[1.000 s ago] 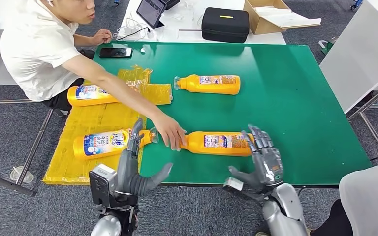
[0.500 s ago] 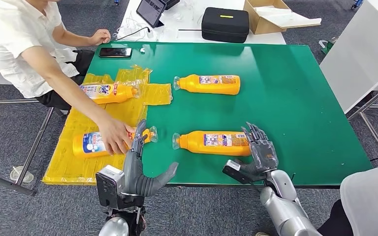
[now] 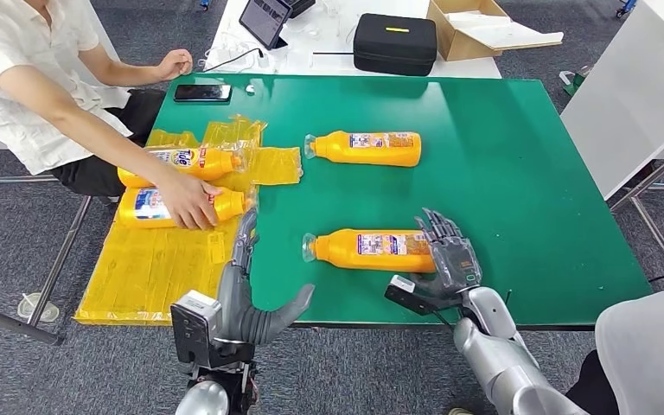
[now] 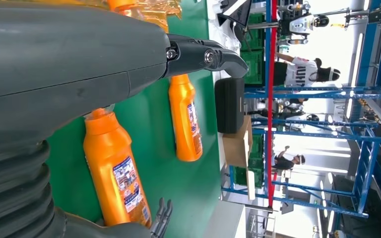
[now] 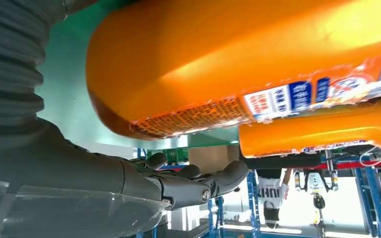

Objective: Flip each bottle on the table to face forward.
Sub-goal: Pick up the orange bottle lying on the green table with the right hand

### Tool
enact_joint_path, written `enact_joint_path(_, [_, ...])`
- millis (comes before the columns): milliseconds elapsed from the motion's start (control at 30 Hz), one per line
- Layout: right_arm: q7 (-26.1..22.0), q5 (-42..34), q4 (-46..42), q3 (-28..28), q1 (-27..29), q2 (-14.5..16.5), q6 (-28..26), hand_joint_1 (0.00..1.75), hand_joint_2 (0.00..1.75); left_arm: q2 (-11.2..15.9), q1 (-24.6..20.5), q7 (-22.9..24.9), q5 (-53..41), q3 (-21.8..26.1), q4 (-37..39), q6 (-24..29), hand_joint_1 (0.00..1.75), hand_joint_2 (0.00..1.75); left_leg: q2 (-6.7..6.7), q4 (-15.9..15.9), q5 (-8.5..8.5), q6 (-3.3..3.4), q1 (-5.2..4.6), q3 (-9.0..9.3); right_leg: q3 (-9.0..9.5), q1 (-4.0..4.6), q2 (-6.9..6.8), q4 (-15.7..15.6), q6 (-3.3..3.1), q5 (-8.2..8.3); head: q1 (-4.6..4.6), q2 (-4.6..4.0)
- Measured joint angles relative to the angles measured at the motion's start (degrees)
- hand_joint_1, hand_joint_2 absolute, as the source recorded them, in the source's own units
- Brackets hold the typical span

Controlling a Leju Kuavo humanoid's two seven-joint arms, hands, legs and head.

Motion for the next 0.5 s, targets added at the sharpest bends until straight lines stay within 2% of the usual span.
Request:
enact_joint_path(33, [0.1, 0.0, 0.3, 0.4, -0.3, 0.0, 0.4, 0.07, 1.75, 0.0, -0.1, 0.0, 0.0, 0.0, 0.1, 0.0, 0.00, 1.75, 0.00, 0.0, 0.00, 0.00, 0.00, 0.00, 0.00, 0.00, 0.00, 0.0, 0.00, 0.00, 0.00, 0.00])
enact_joint_path(133, [0.5, -1.0, 0.9, 1.3, -1.1, -0.1, 3.1, 1.36, 1.75, 0.0, -0.3, 0.0, 0.0, -0.1, 0.1, 0.0, 0.00, 1.75, 0.00, 0.0, 0.00, 0.00, 0.00, 0.01, 0.00, 0.00, 0.00, 0.0, 0.00, 0.00, 0.00, 0.00])
enact_joint_path(167, [0.7, -1.9, 1.1, 1.6, -1.3, -0.2, 4.9, 1.72, 1.75, 0.0, -0.4, 0.0, 0.1, -0.2, 0.1, 0.0, 0.00, 1.75, 0.00, 0.0, 0.00, 0.00, 0.00, 0.01, 0.01, 0.00, 0.00, 0.0, 0.00, 0.00, 0.00, 0.00])
enact_joint_path(300, [0.8, -5.3, 1.9, 2.6, -2.1, -1.0, 12.2, 1.73, 1.75, 0.0, -0.5, 0.0, 0.1, -0.2, 0.1, -0.3, 0.00, 1.75, 0.01, 0.0, -0.01, 0.00, 0.00, 0.05, 0.04, 0.00, 0.01, 0.0, 0.00, 0.00, 0.01, 0.00])
enact_joint_path(500, [0.9, -6.5, 2.9, 3.3, -3.4, -1.7, 14.4, 1.75, 1.75, 0.0, -0.6, 0.0, 0.1, -0.3, 0.2, -0.4, 0.00, 1.75, -0.01, 0.0, -0.01, 0.00, 0.00, 0.16, 0.13, 0.00, -0.01, 0.0, 0.00, -0.01, 0.00, 0.01])
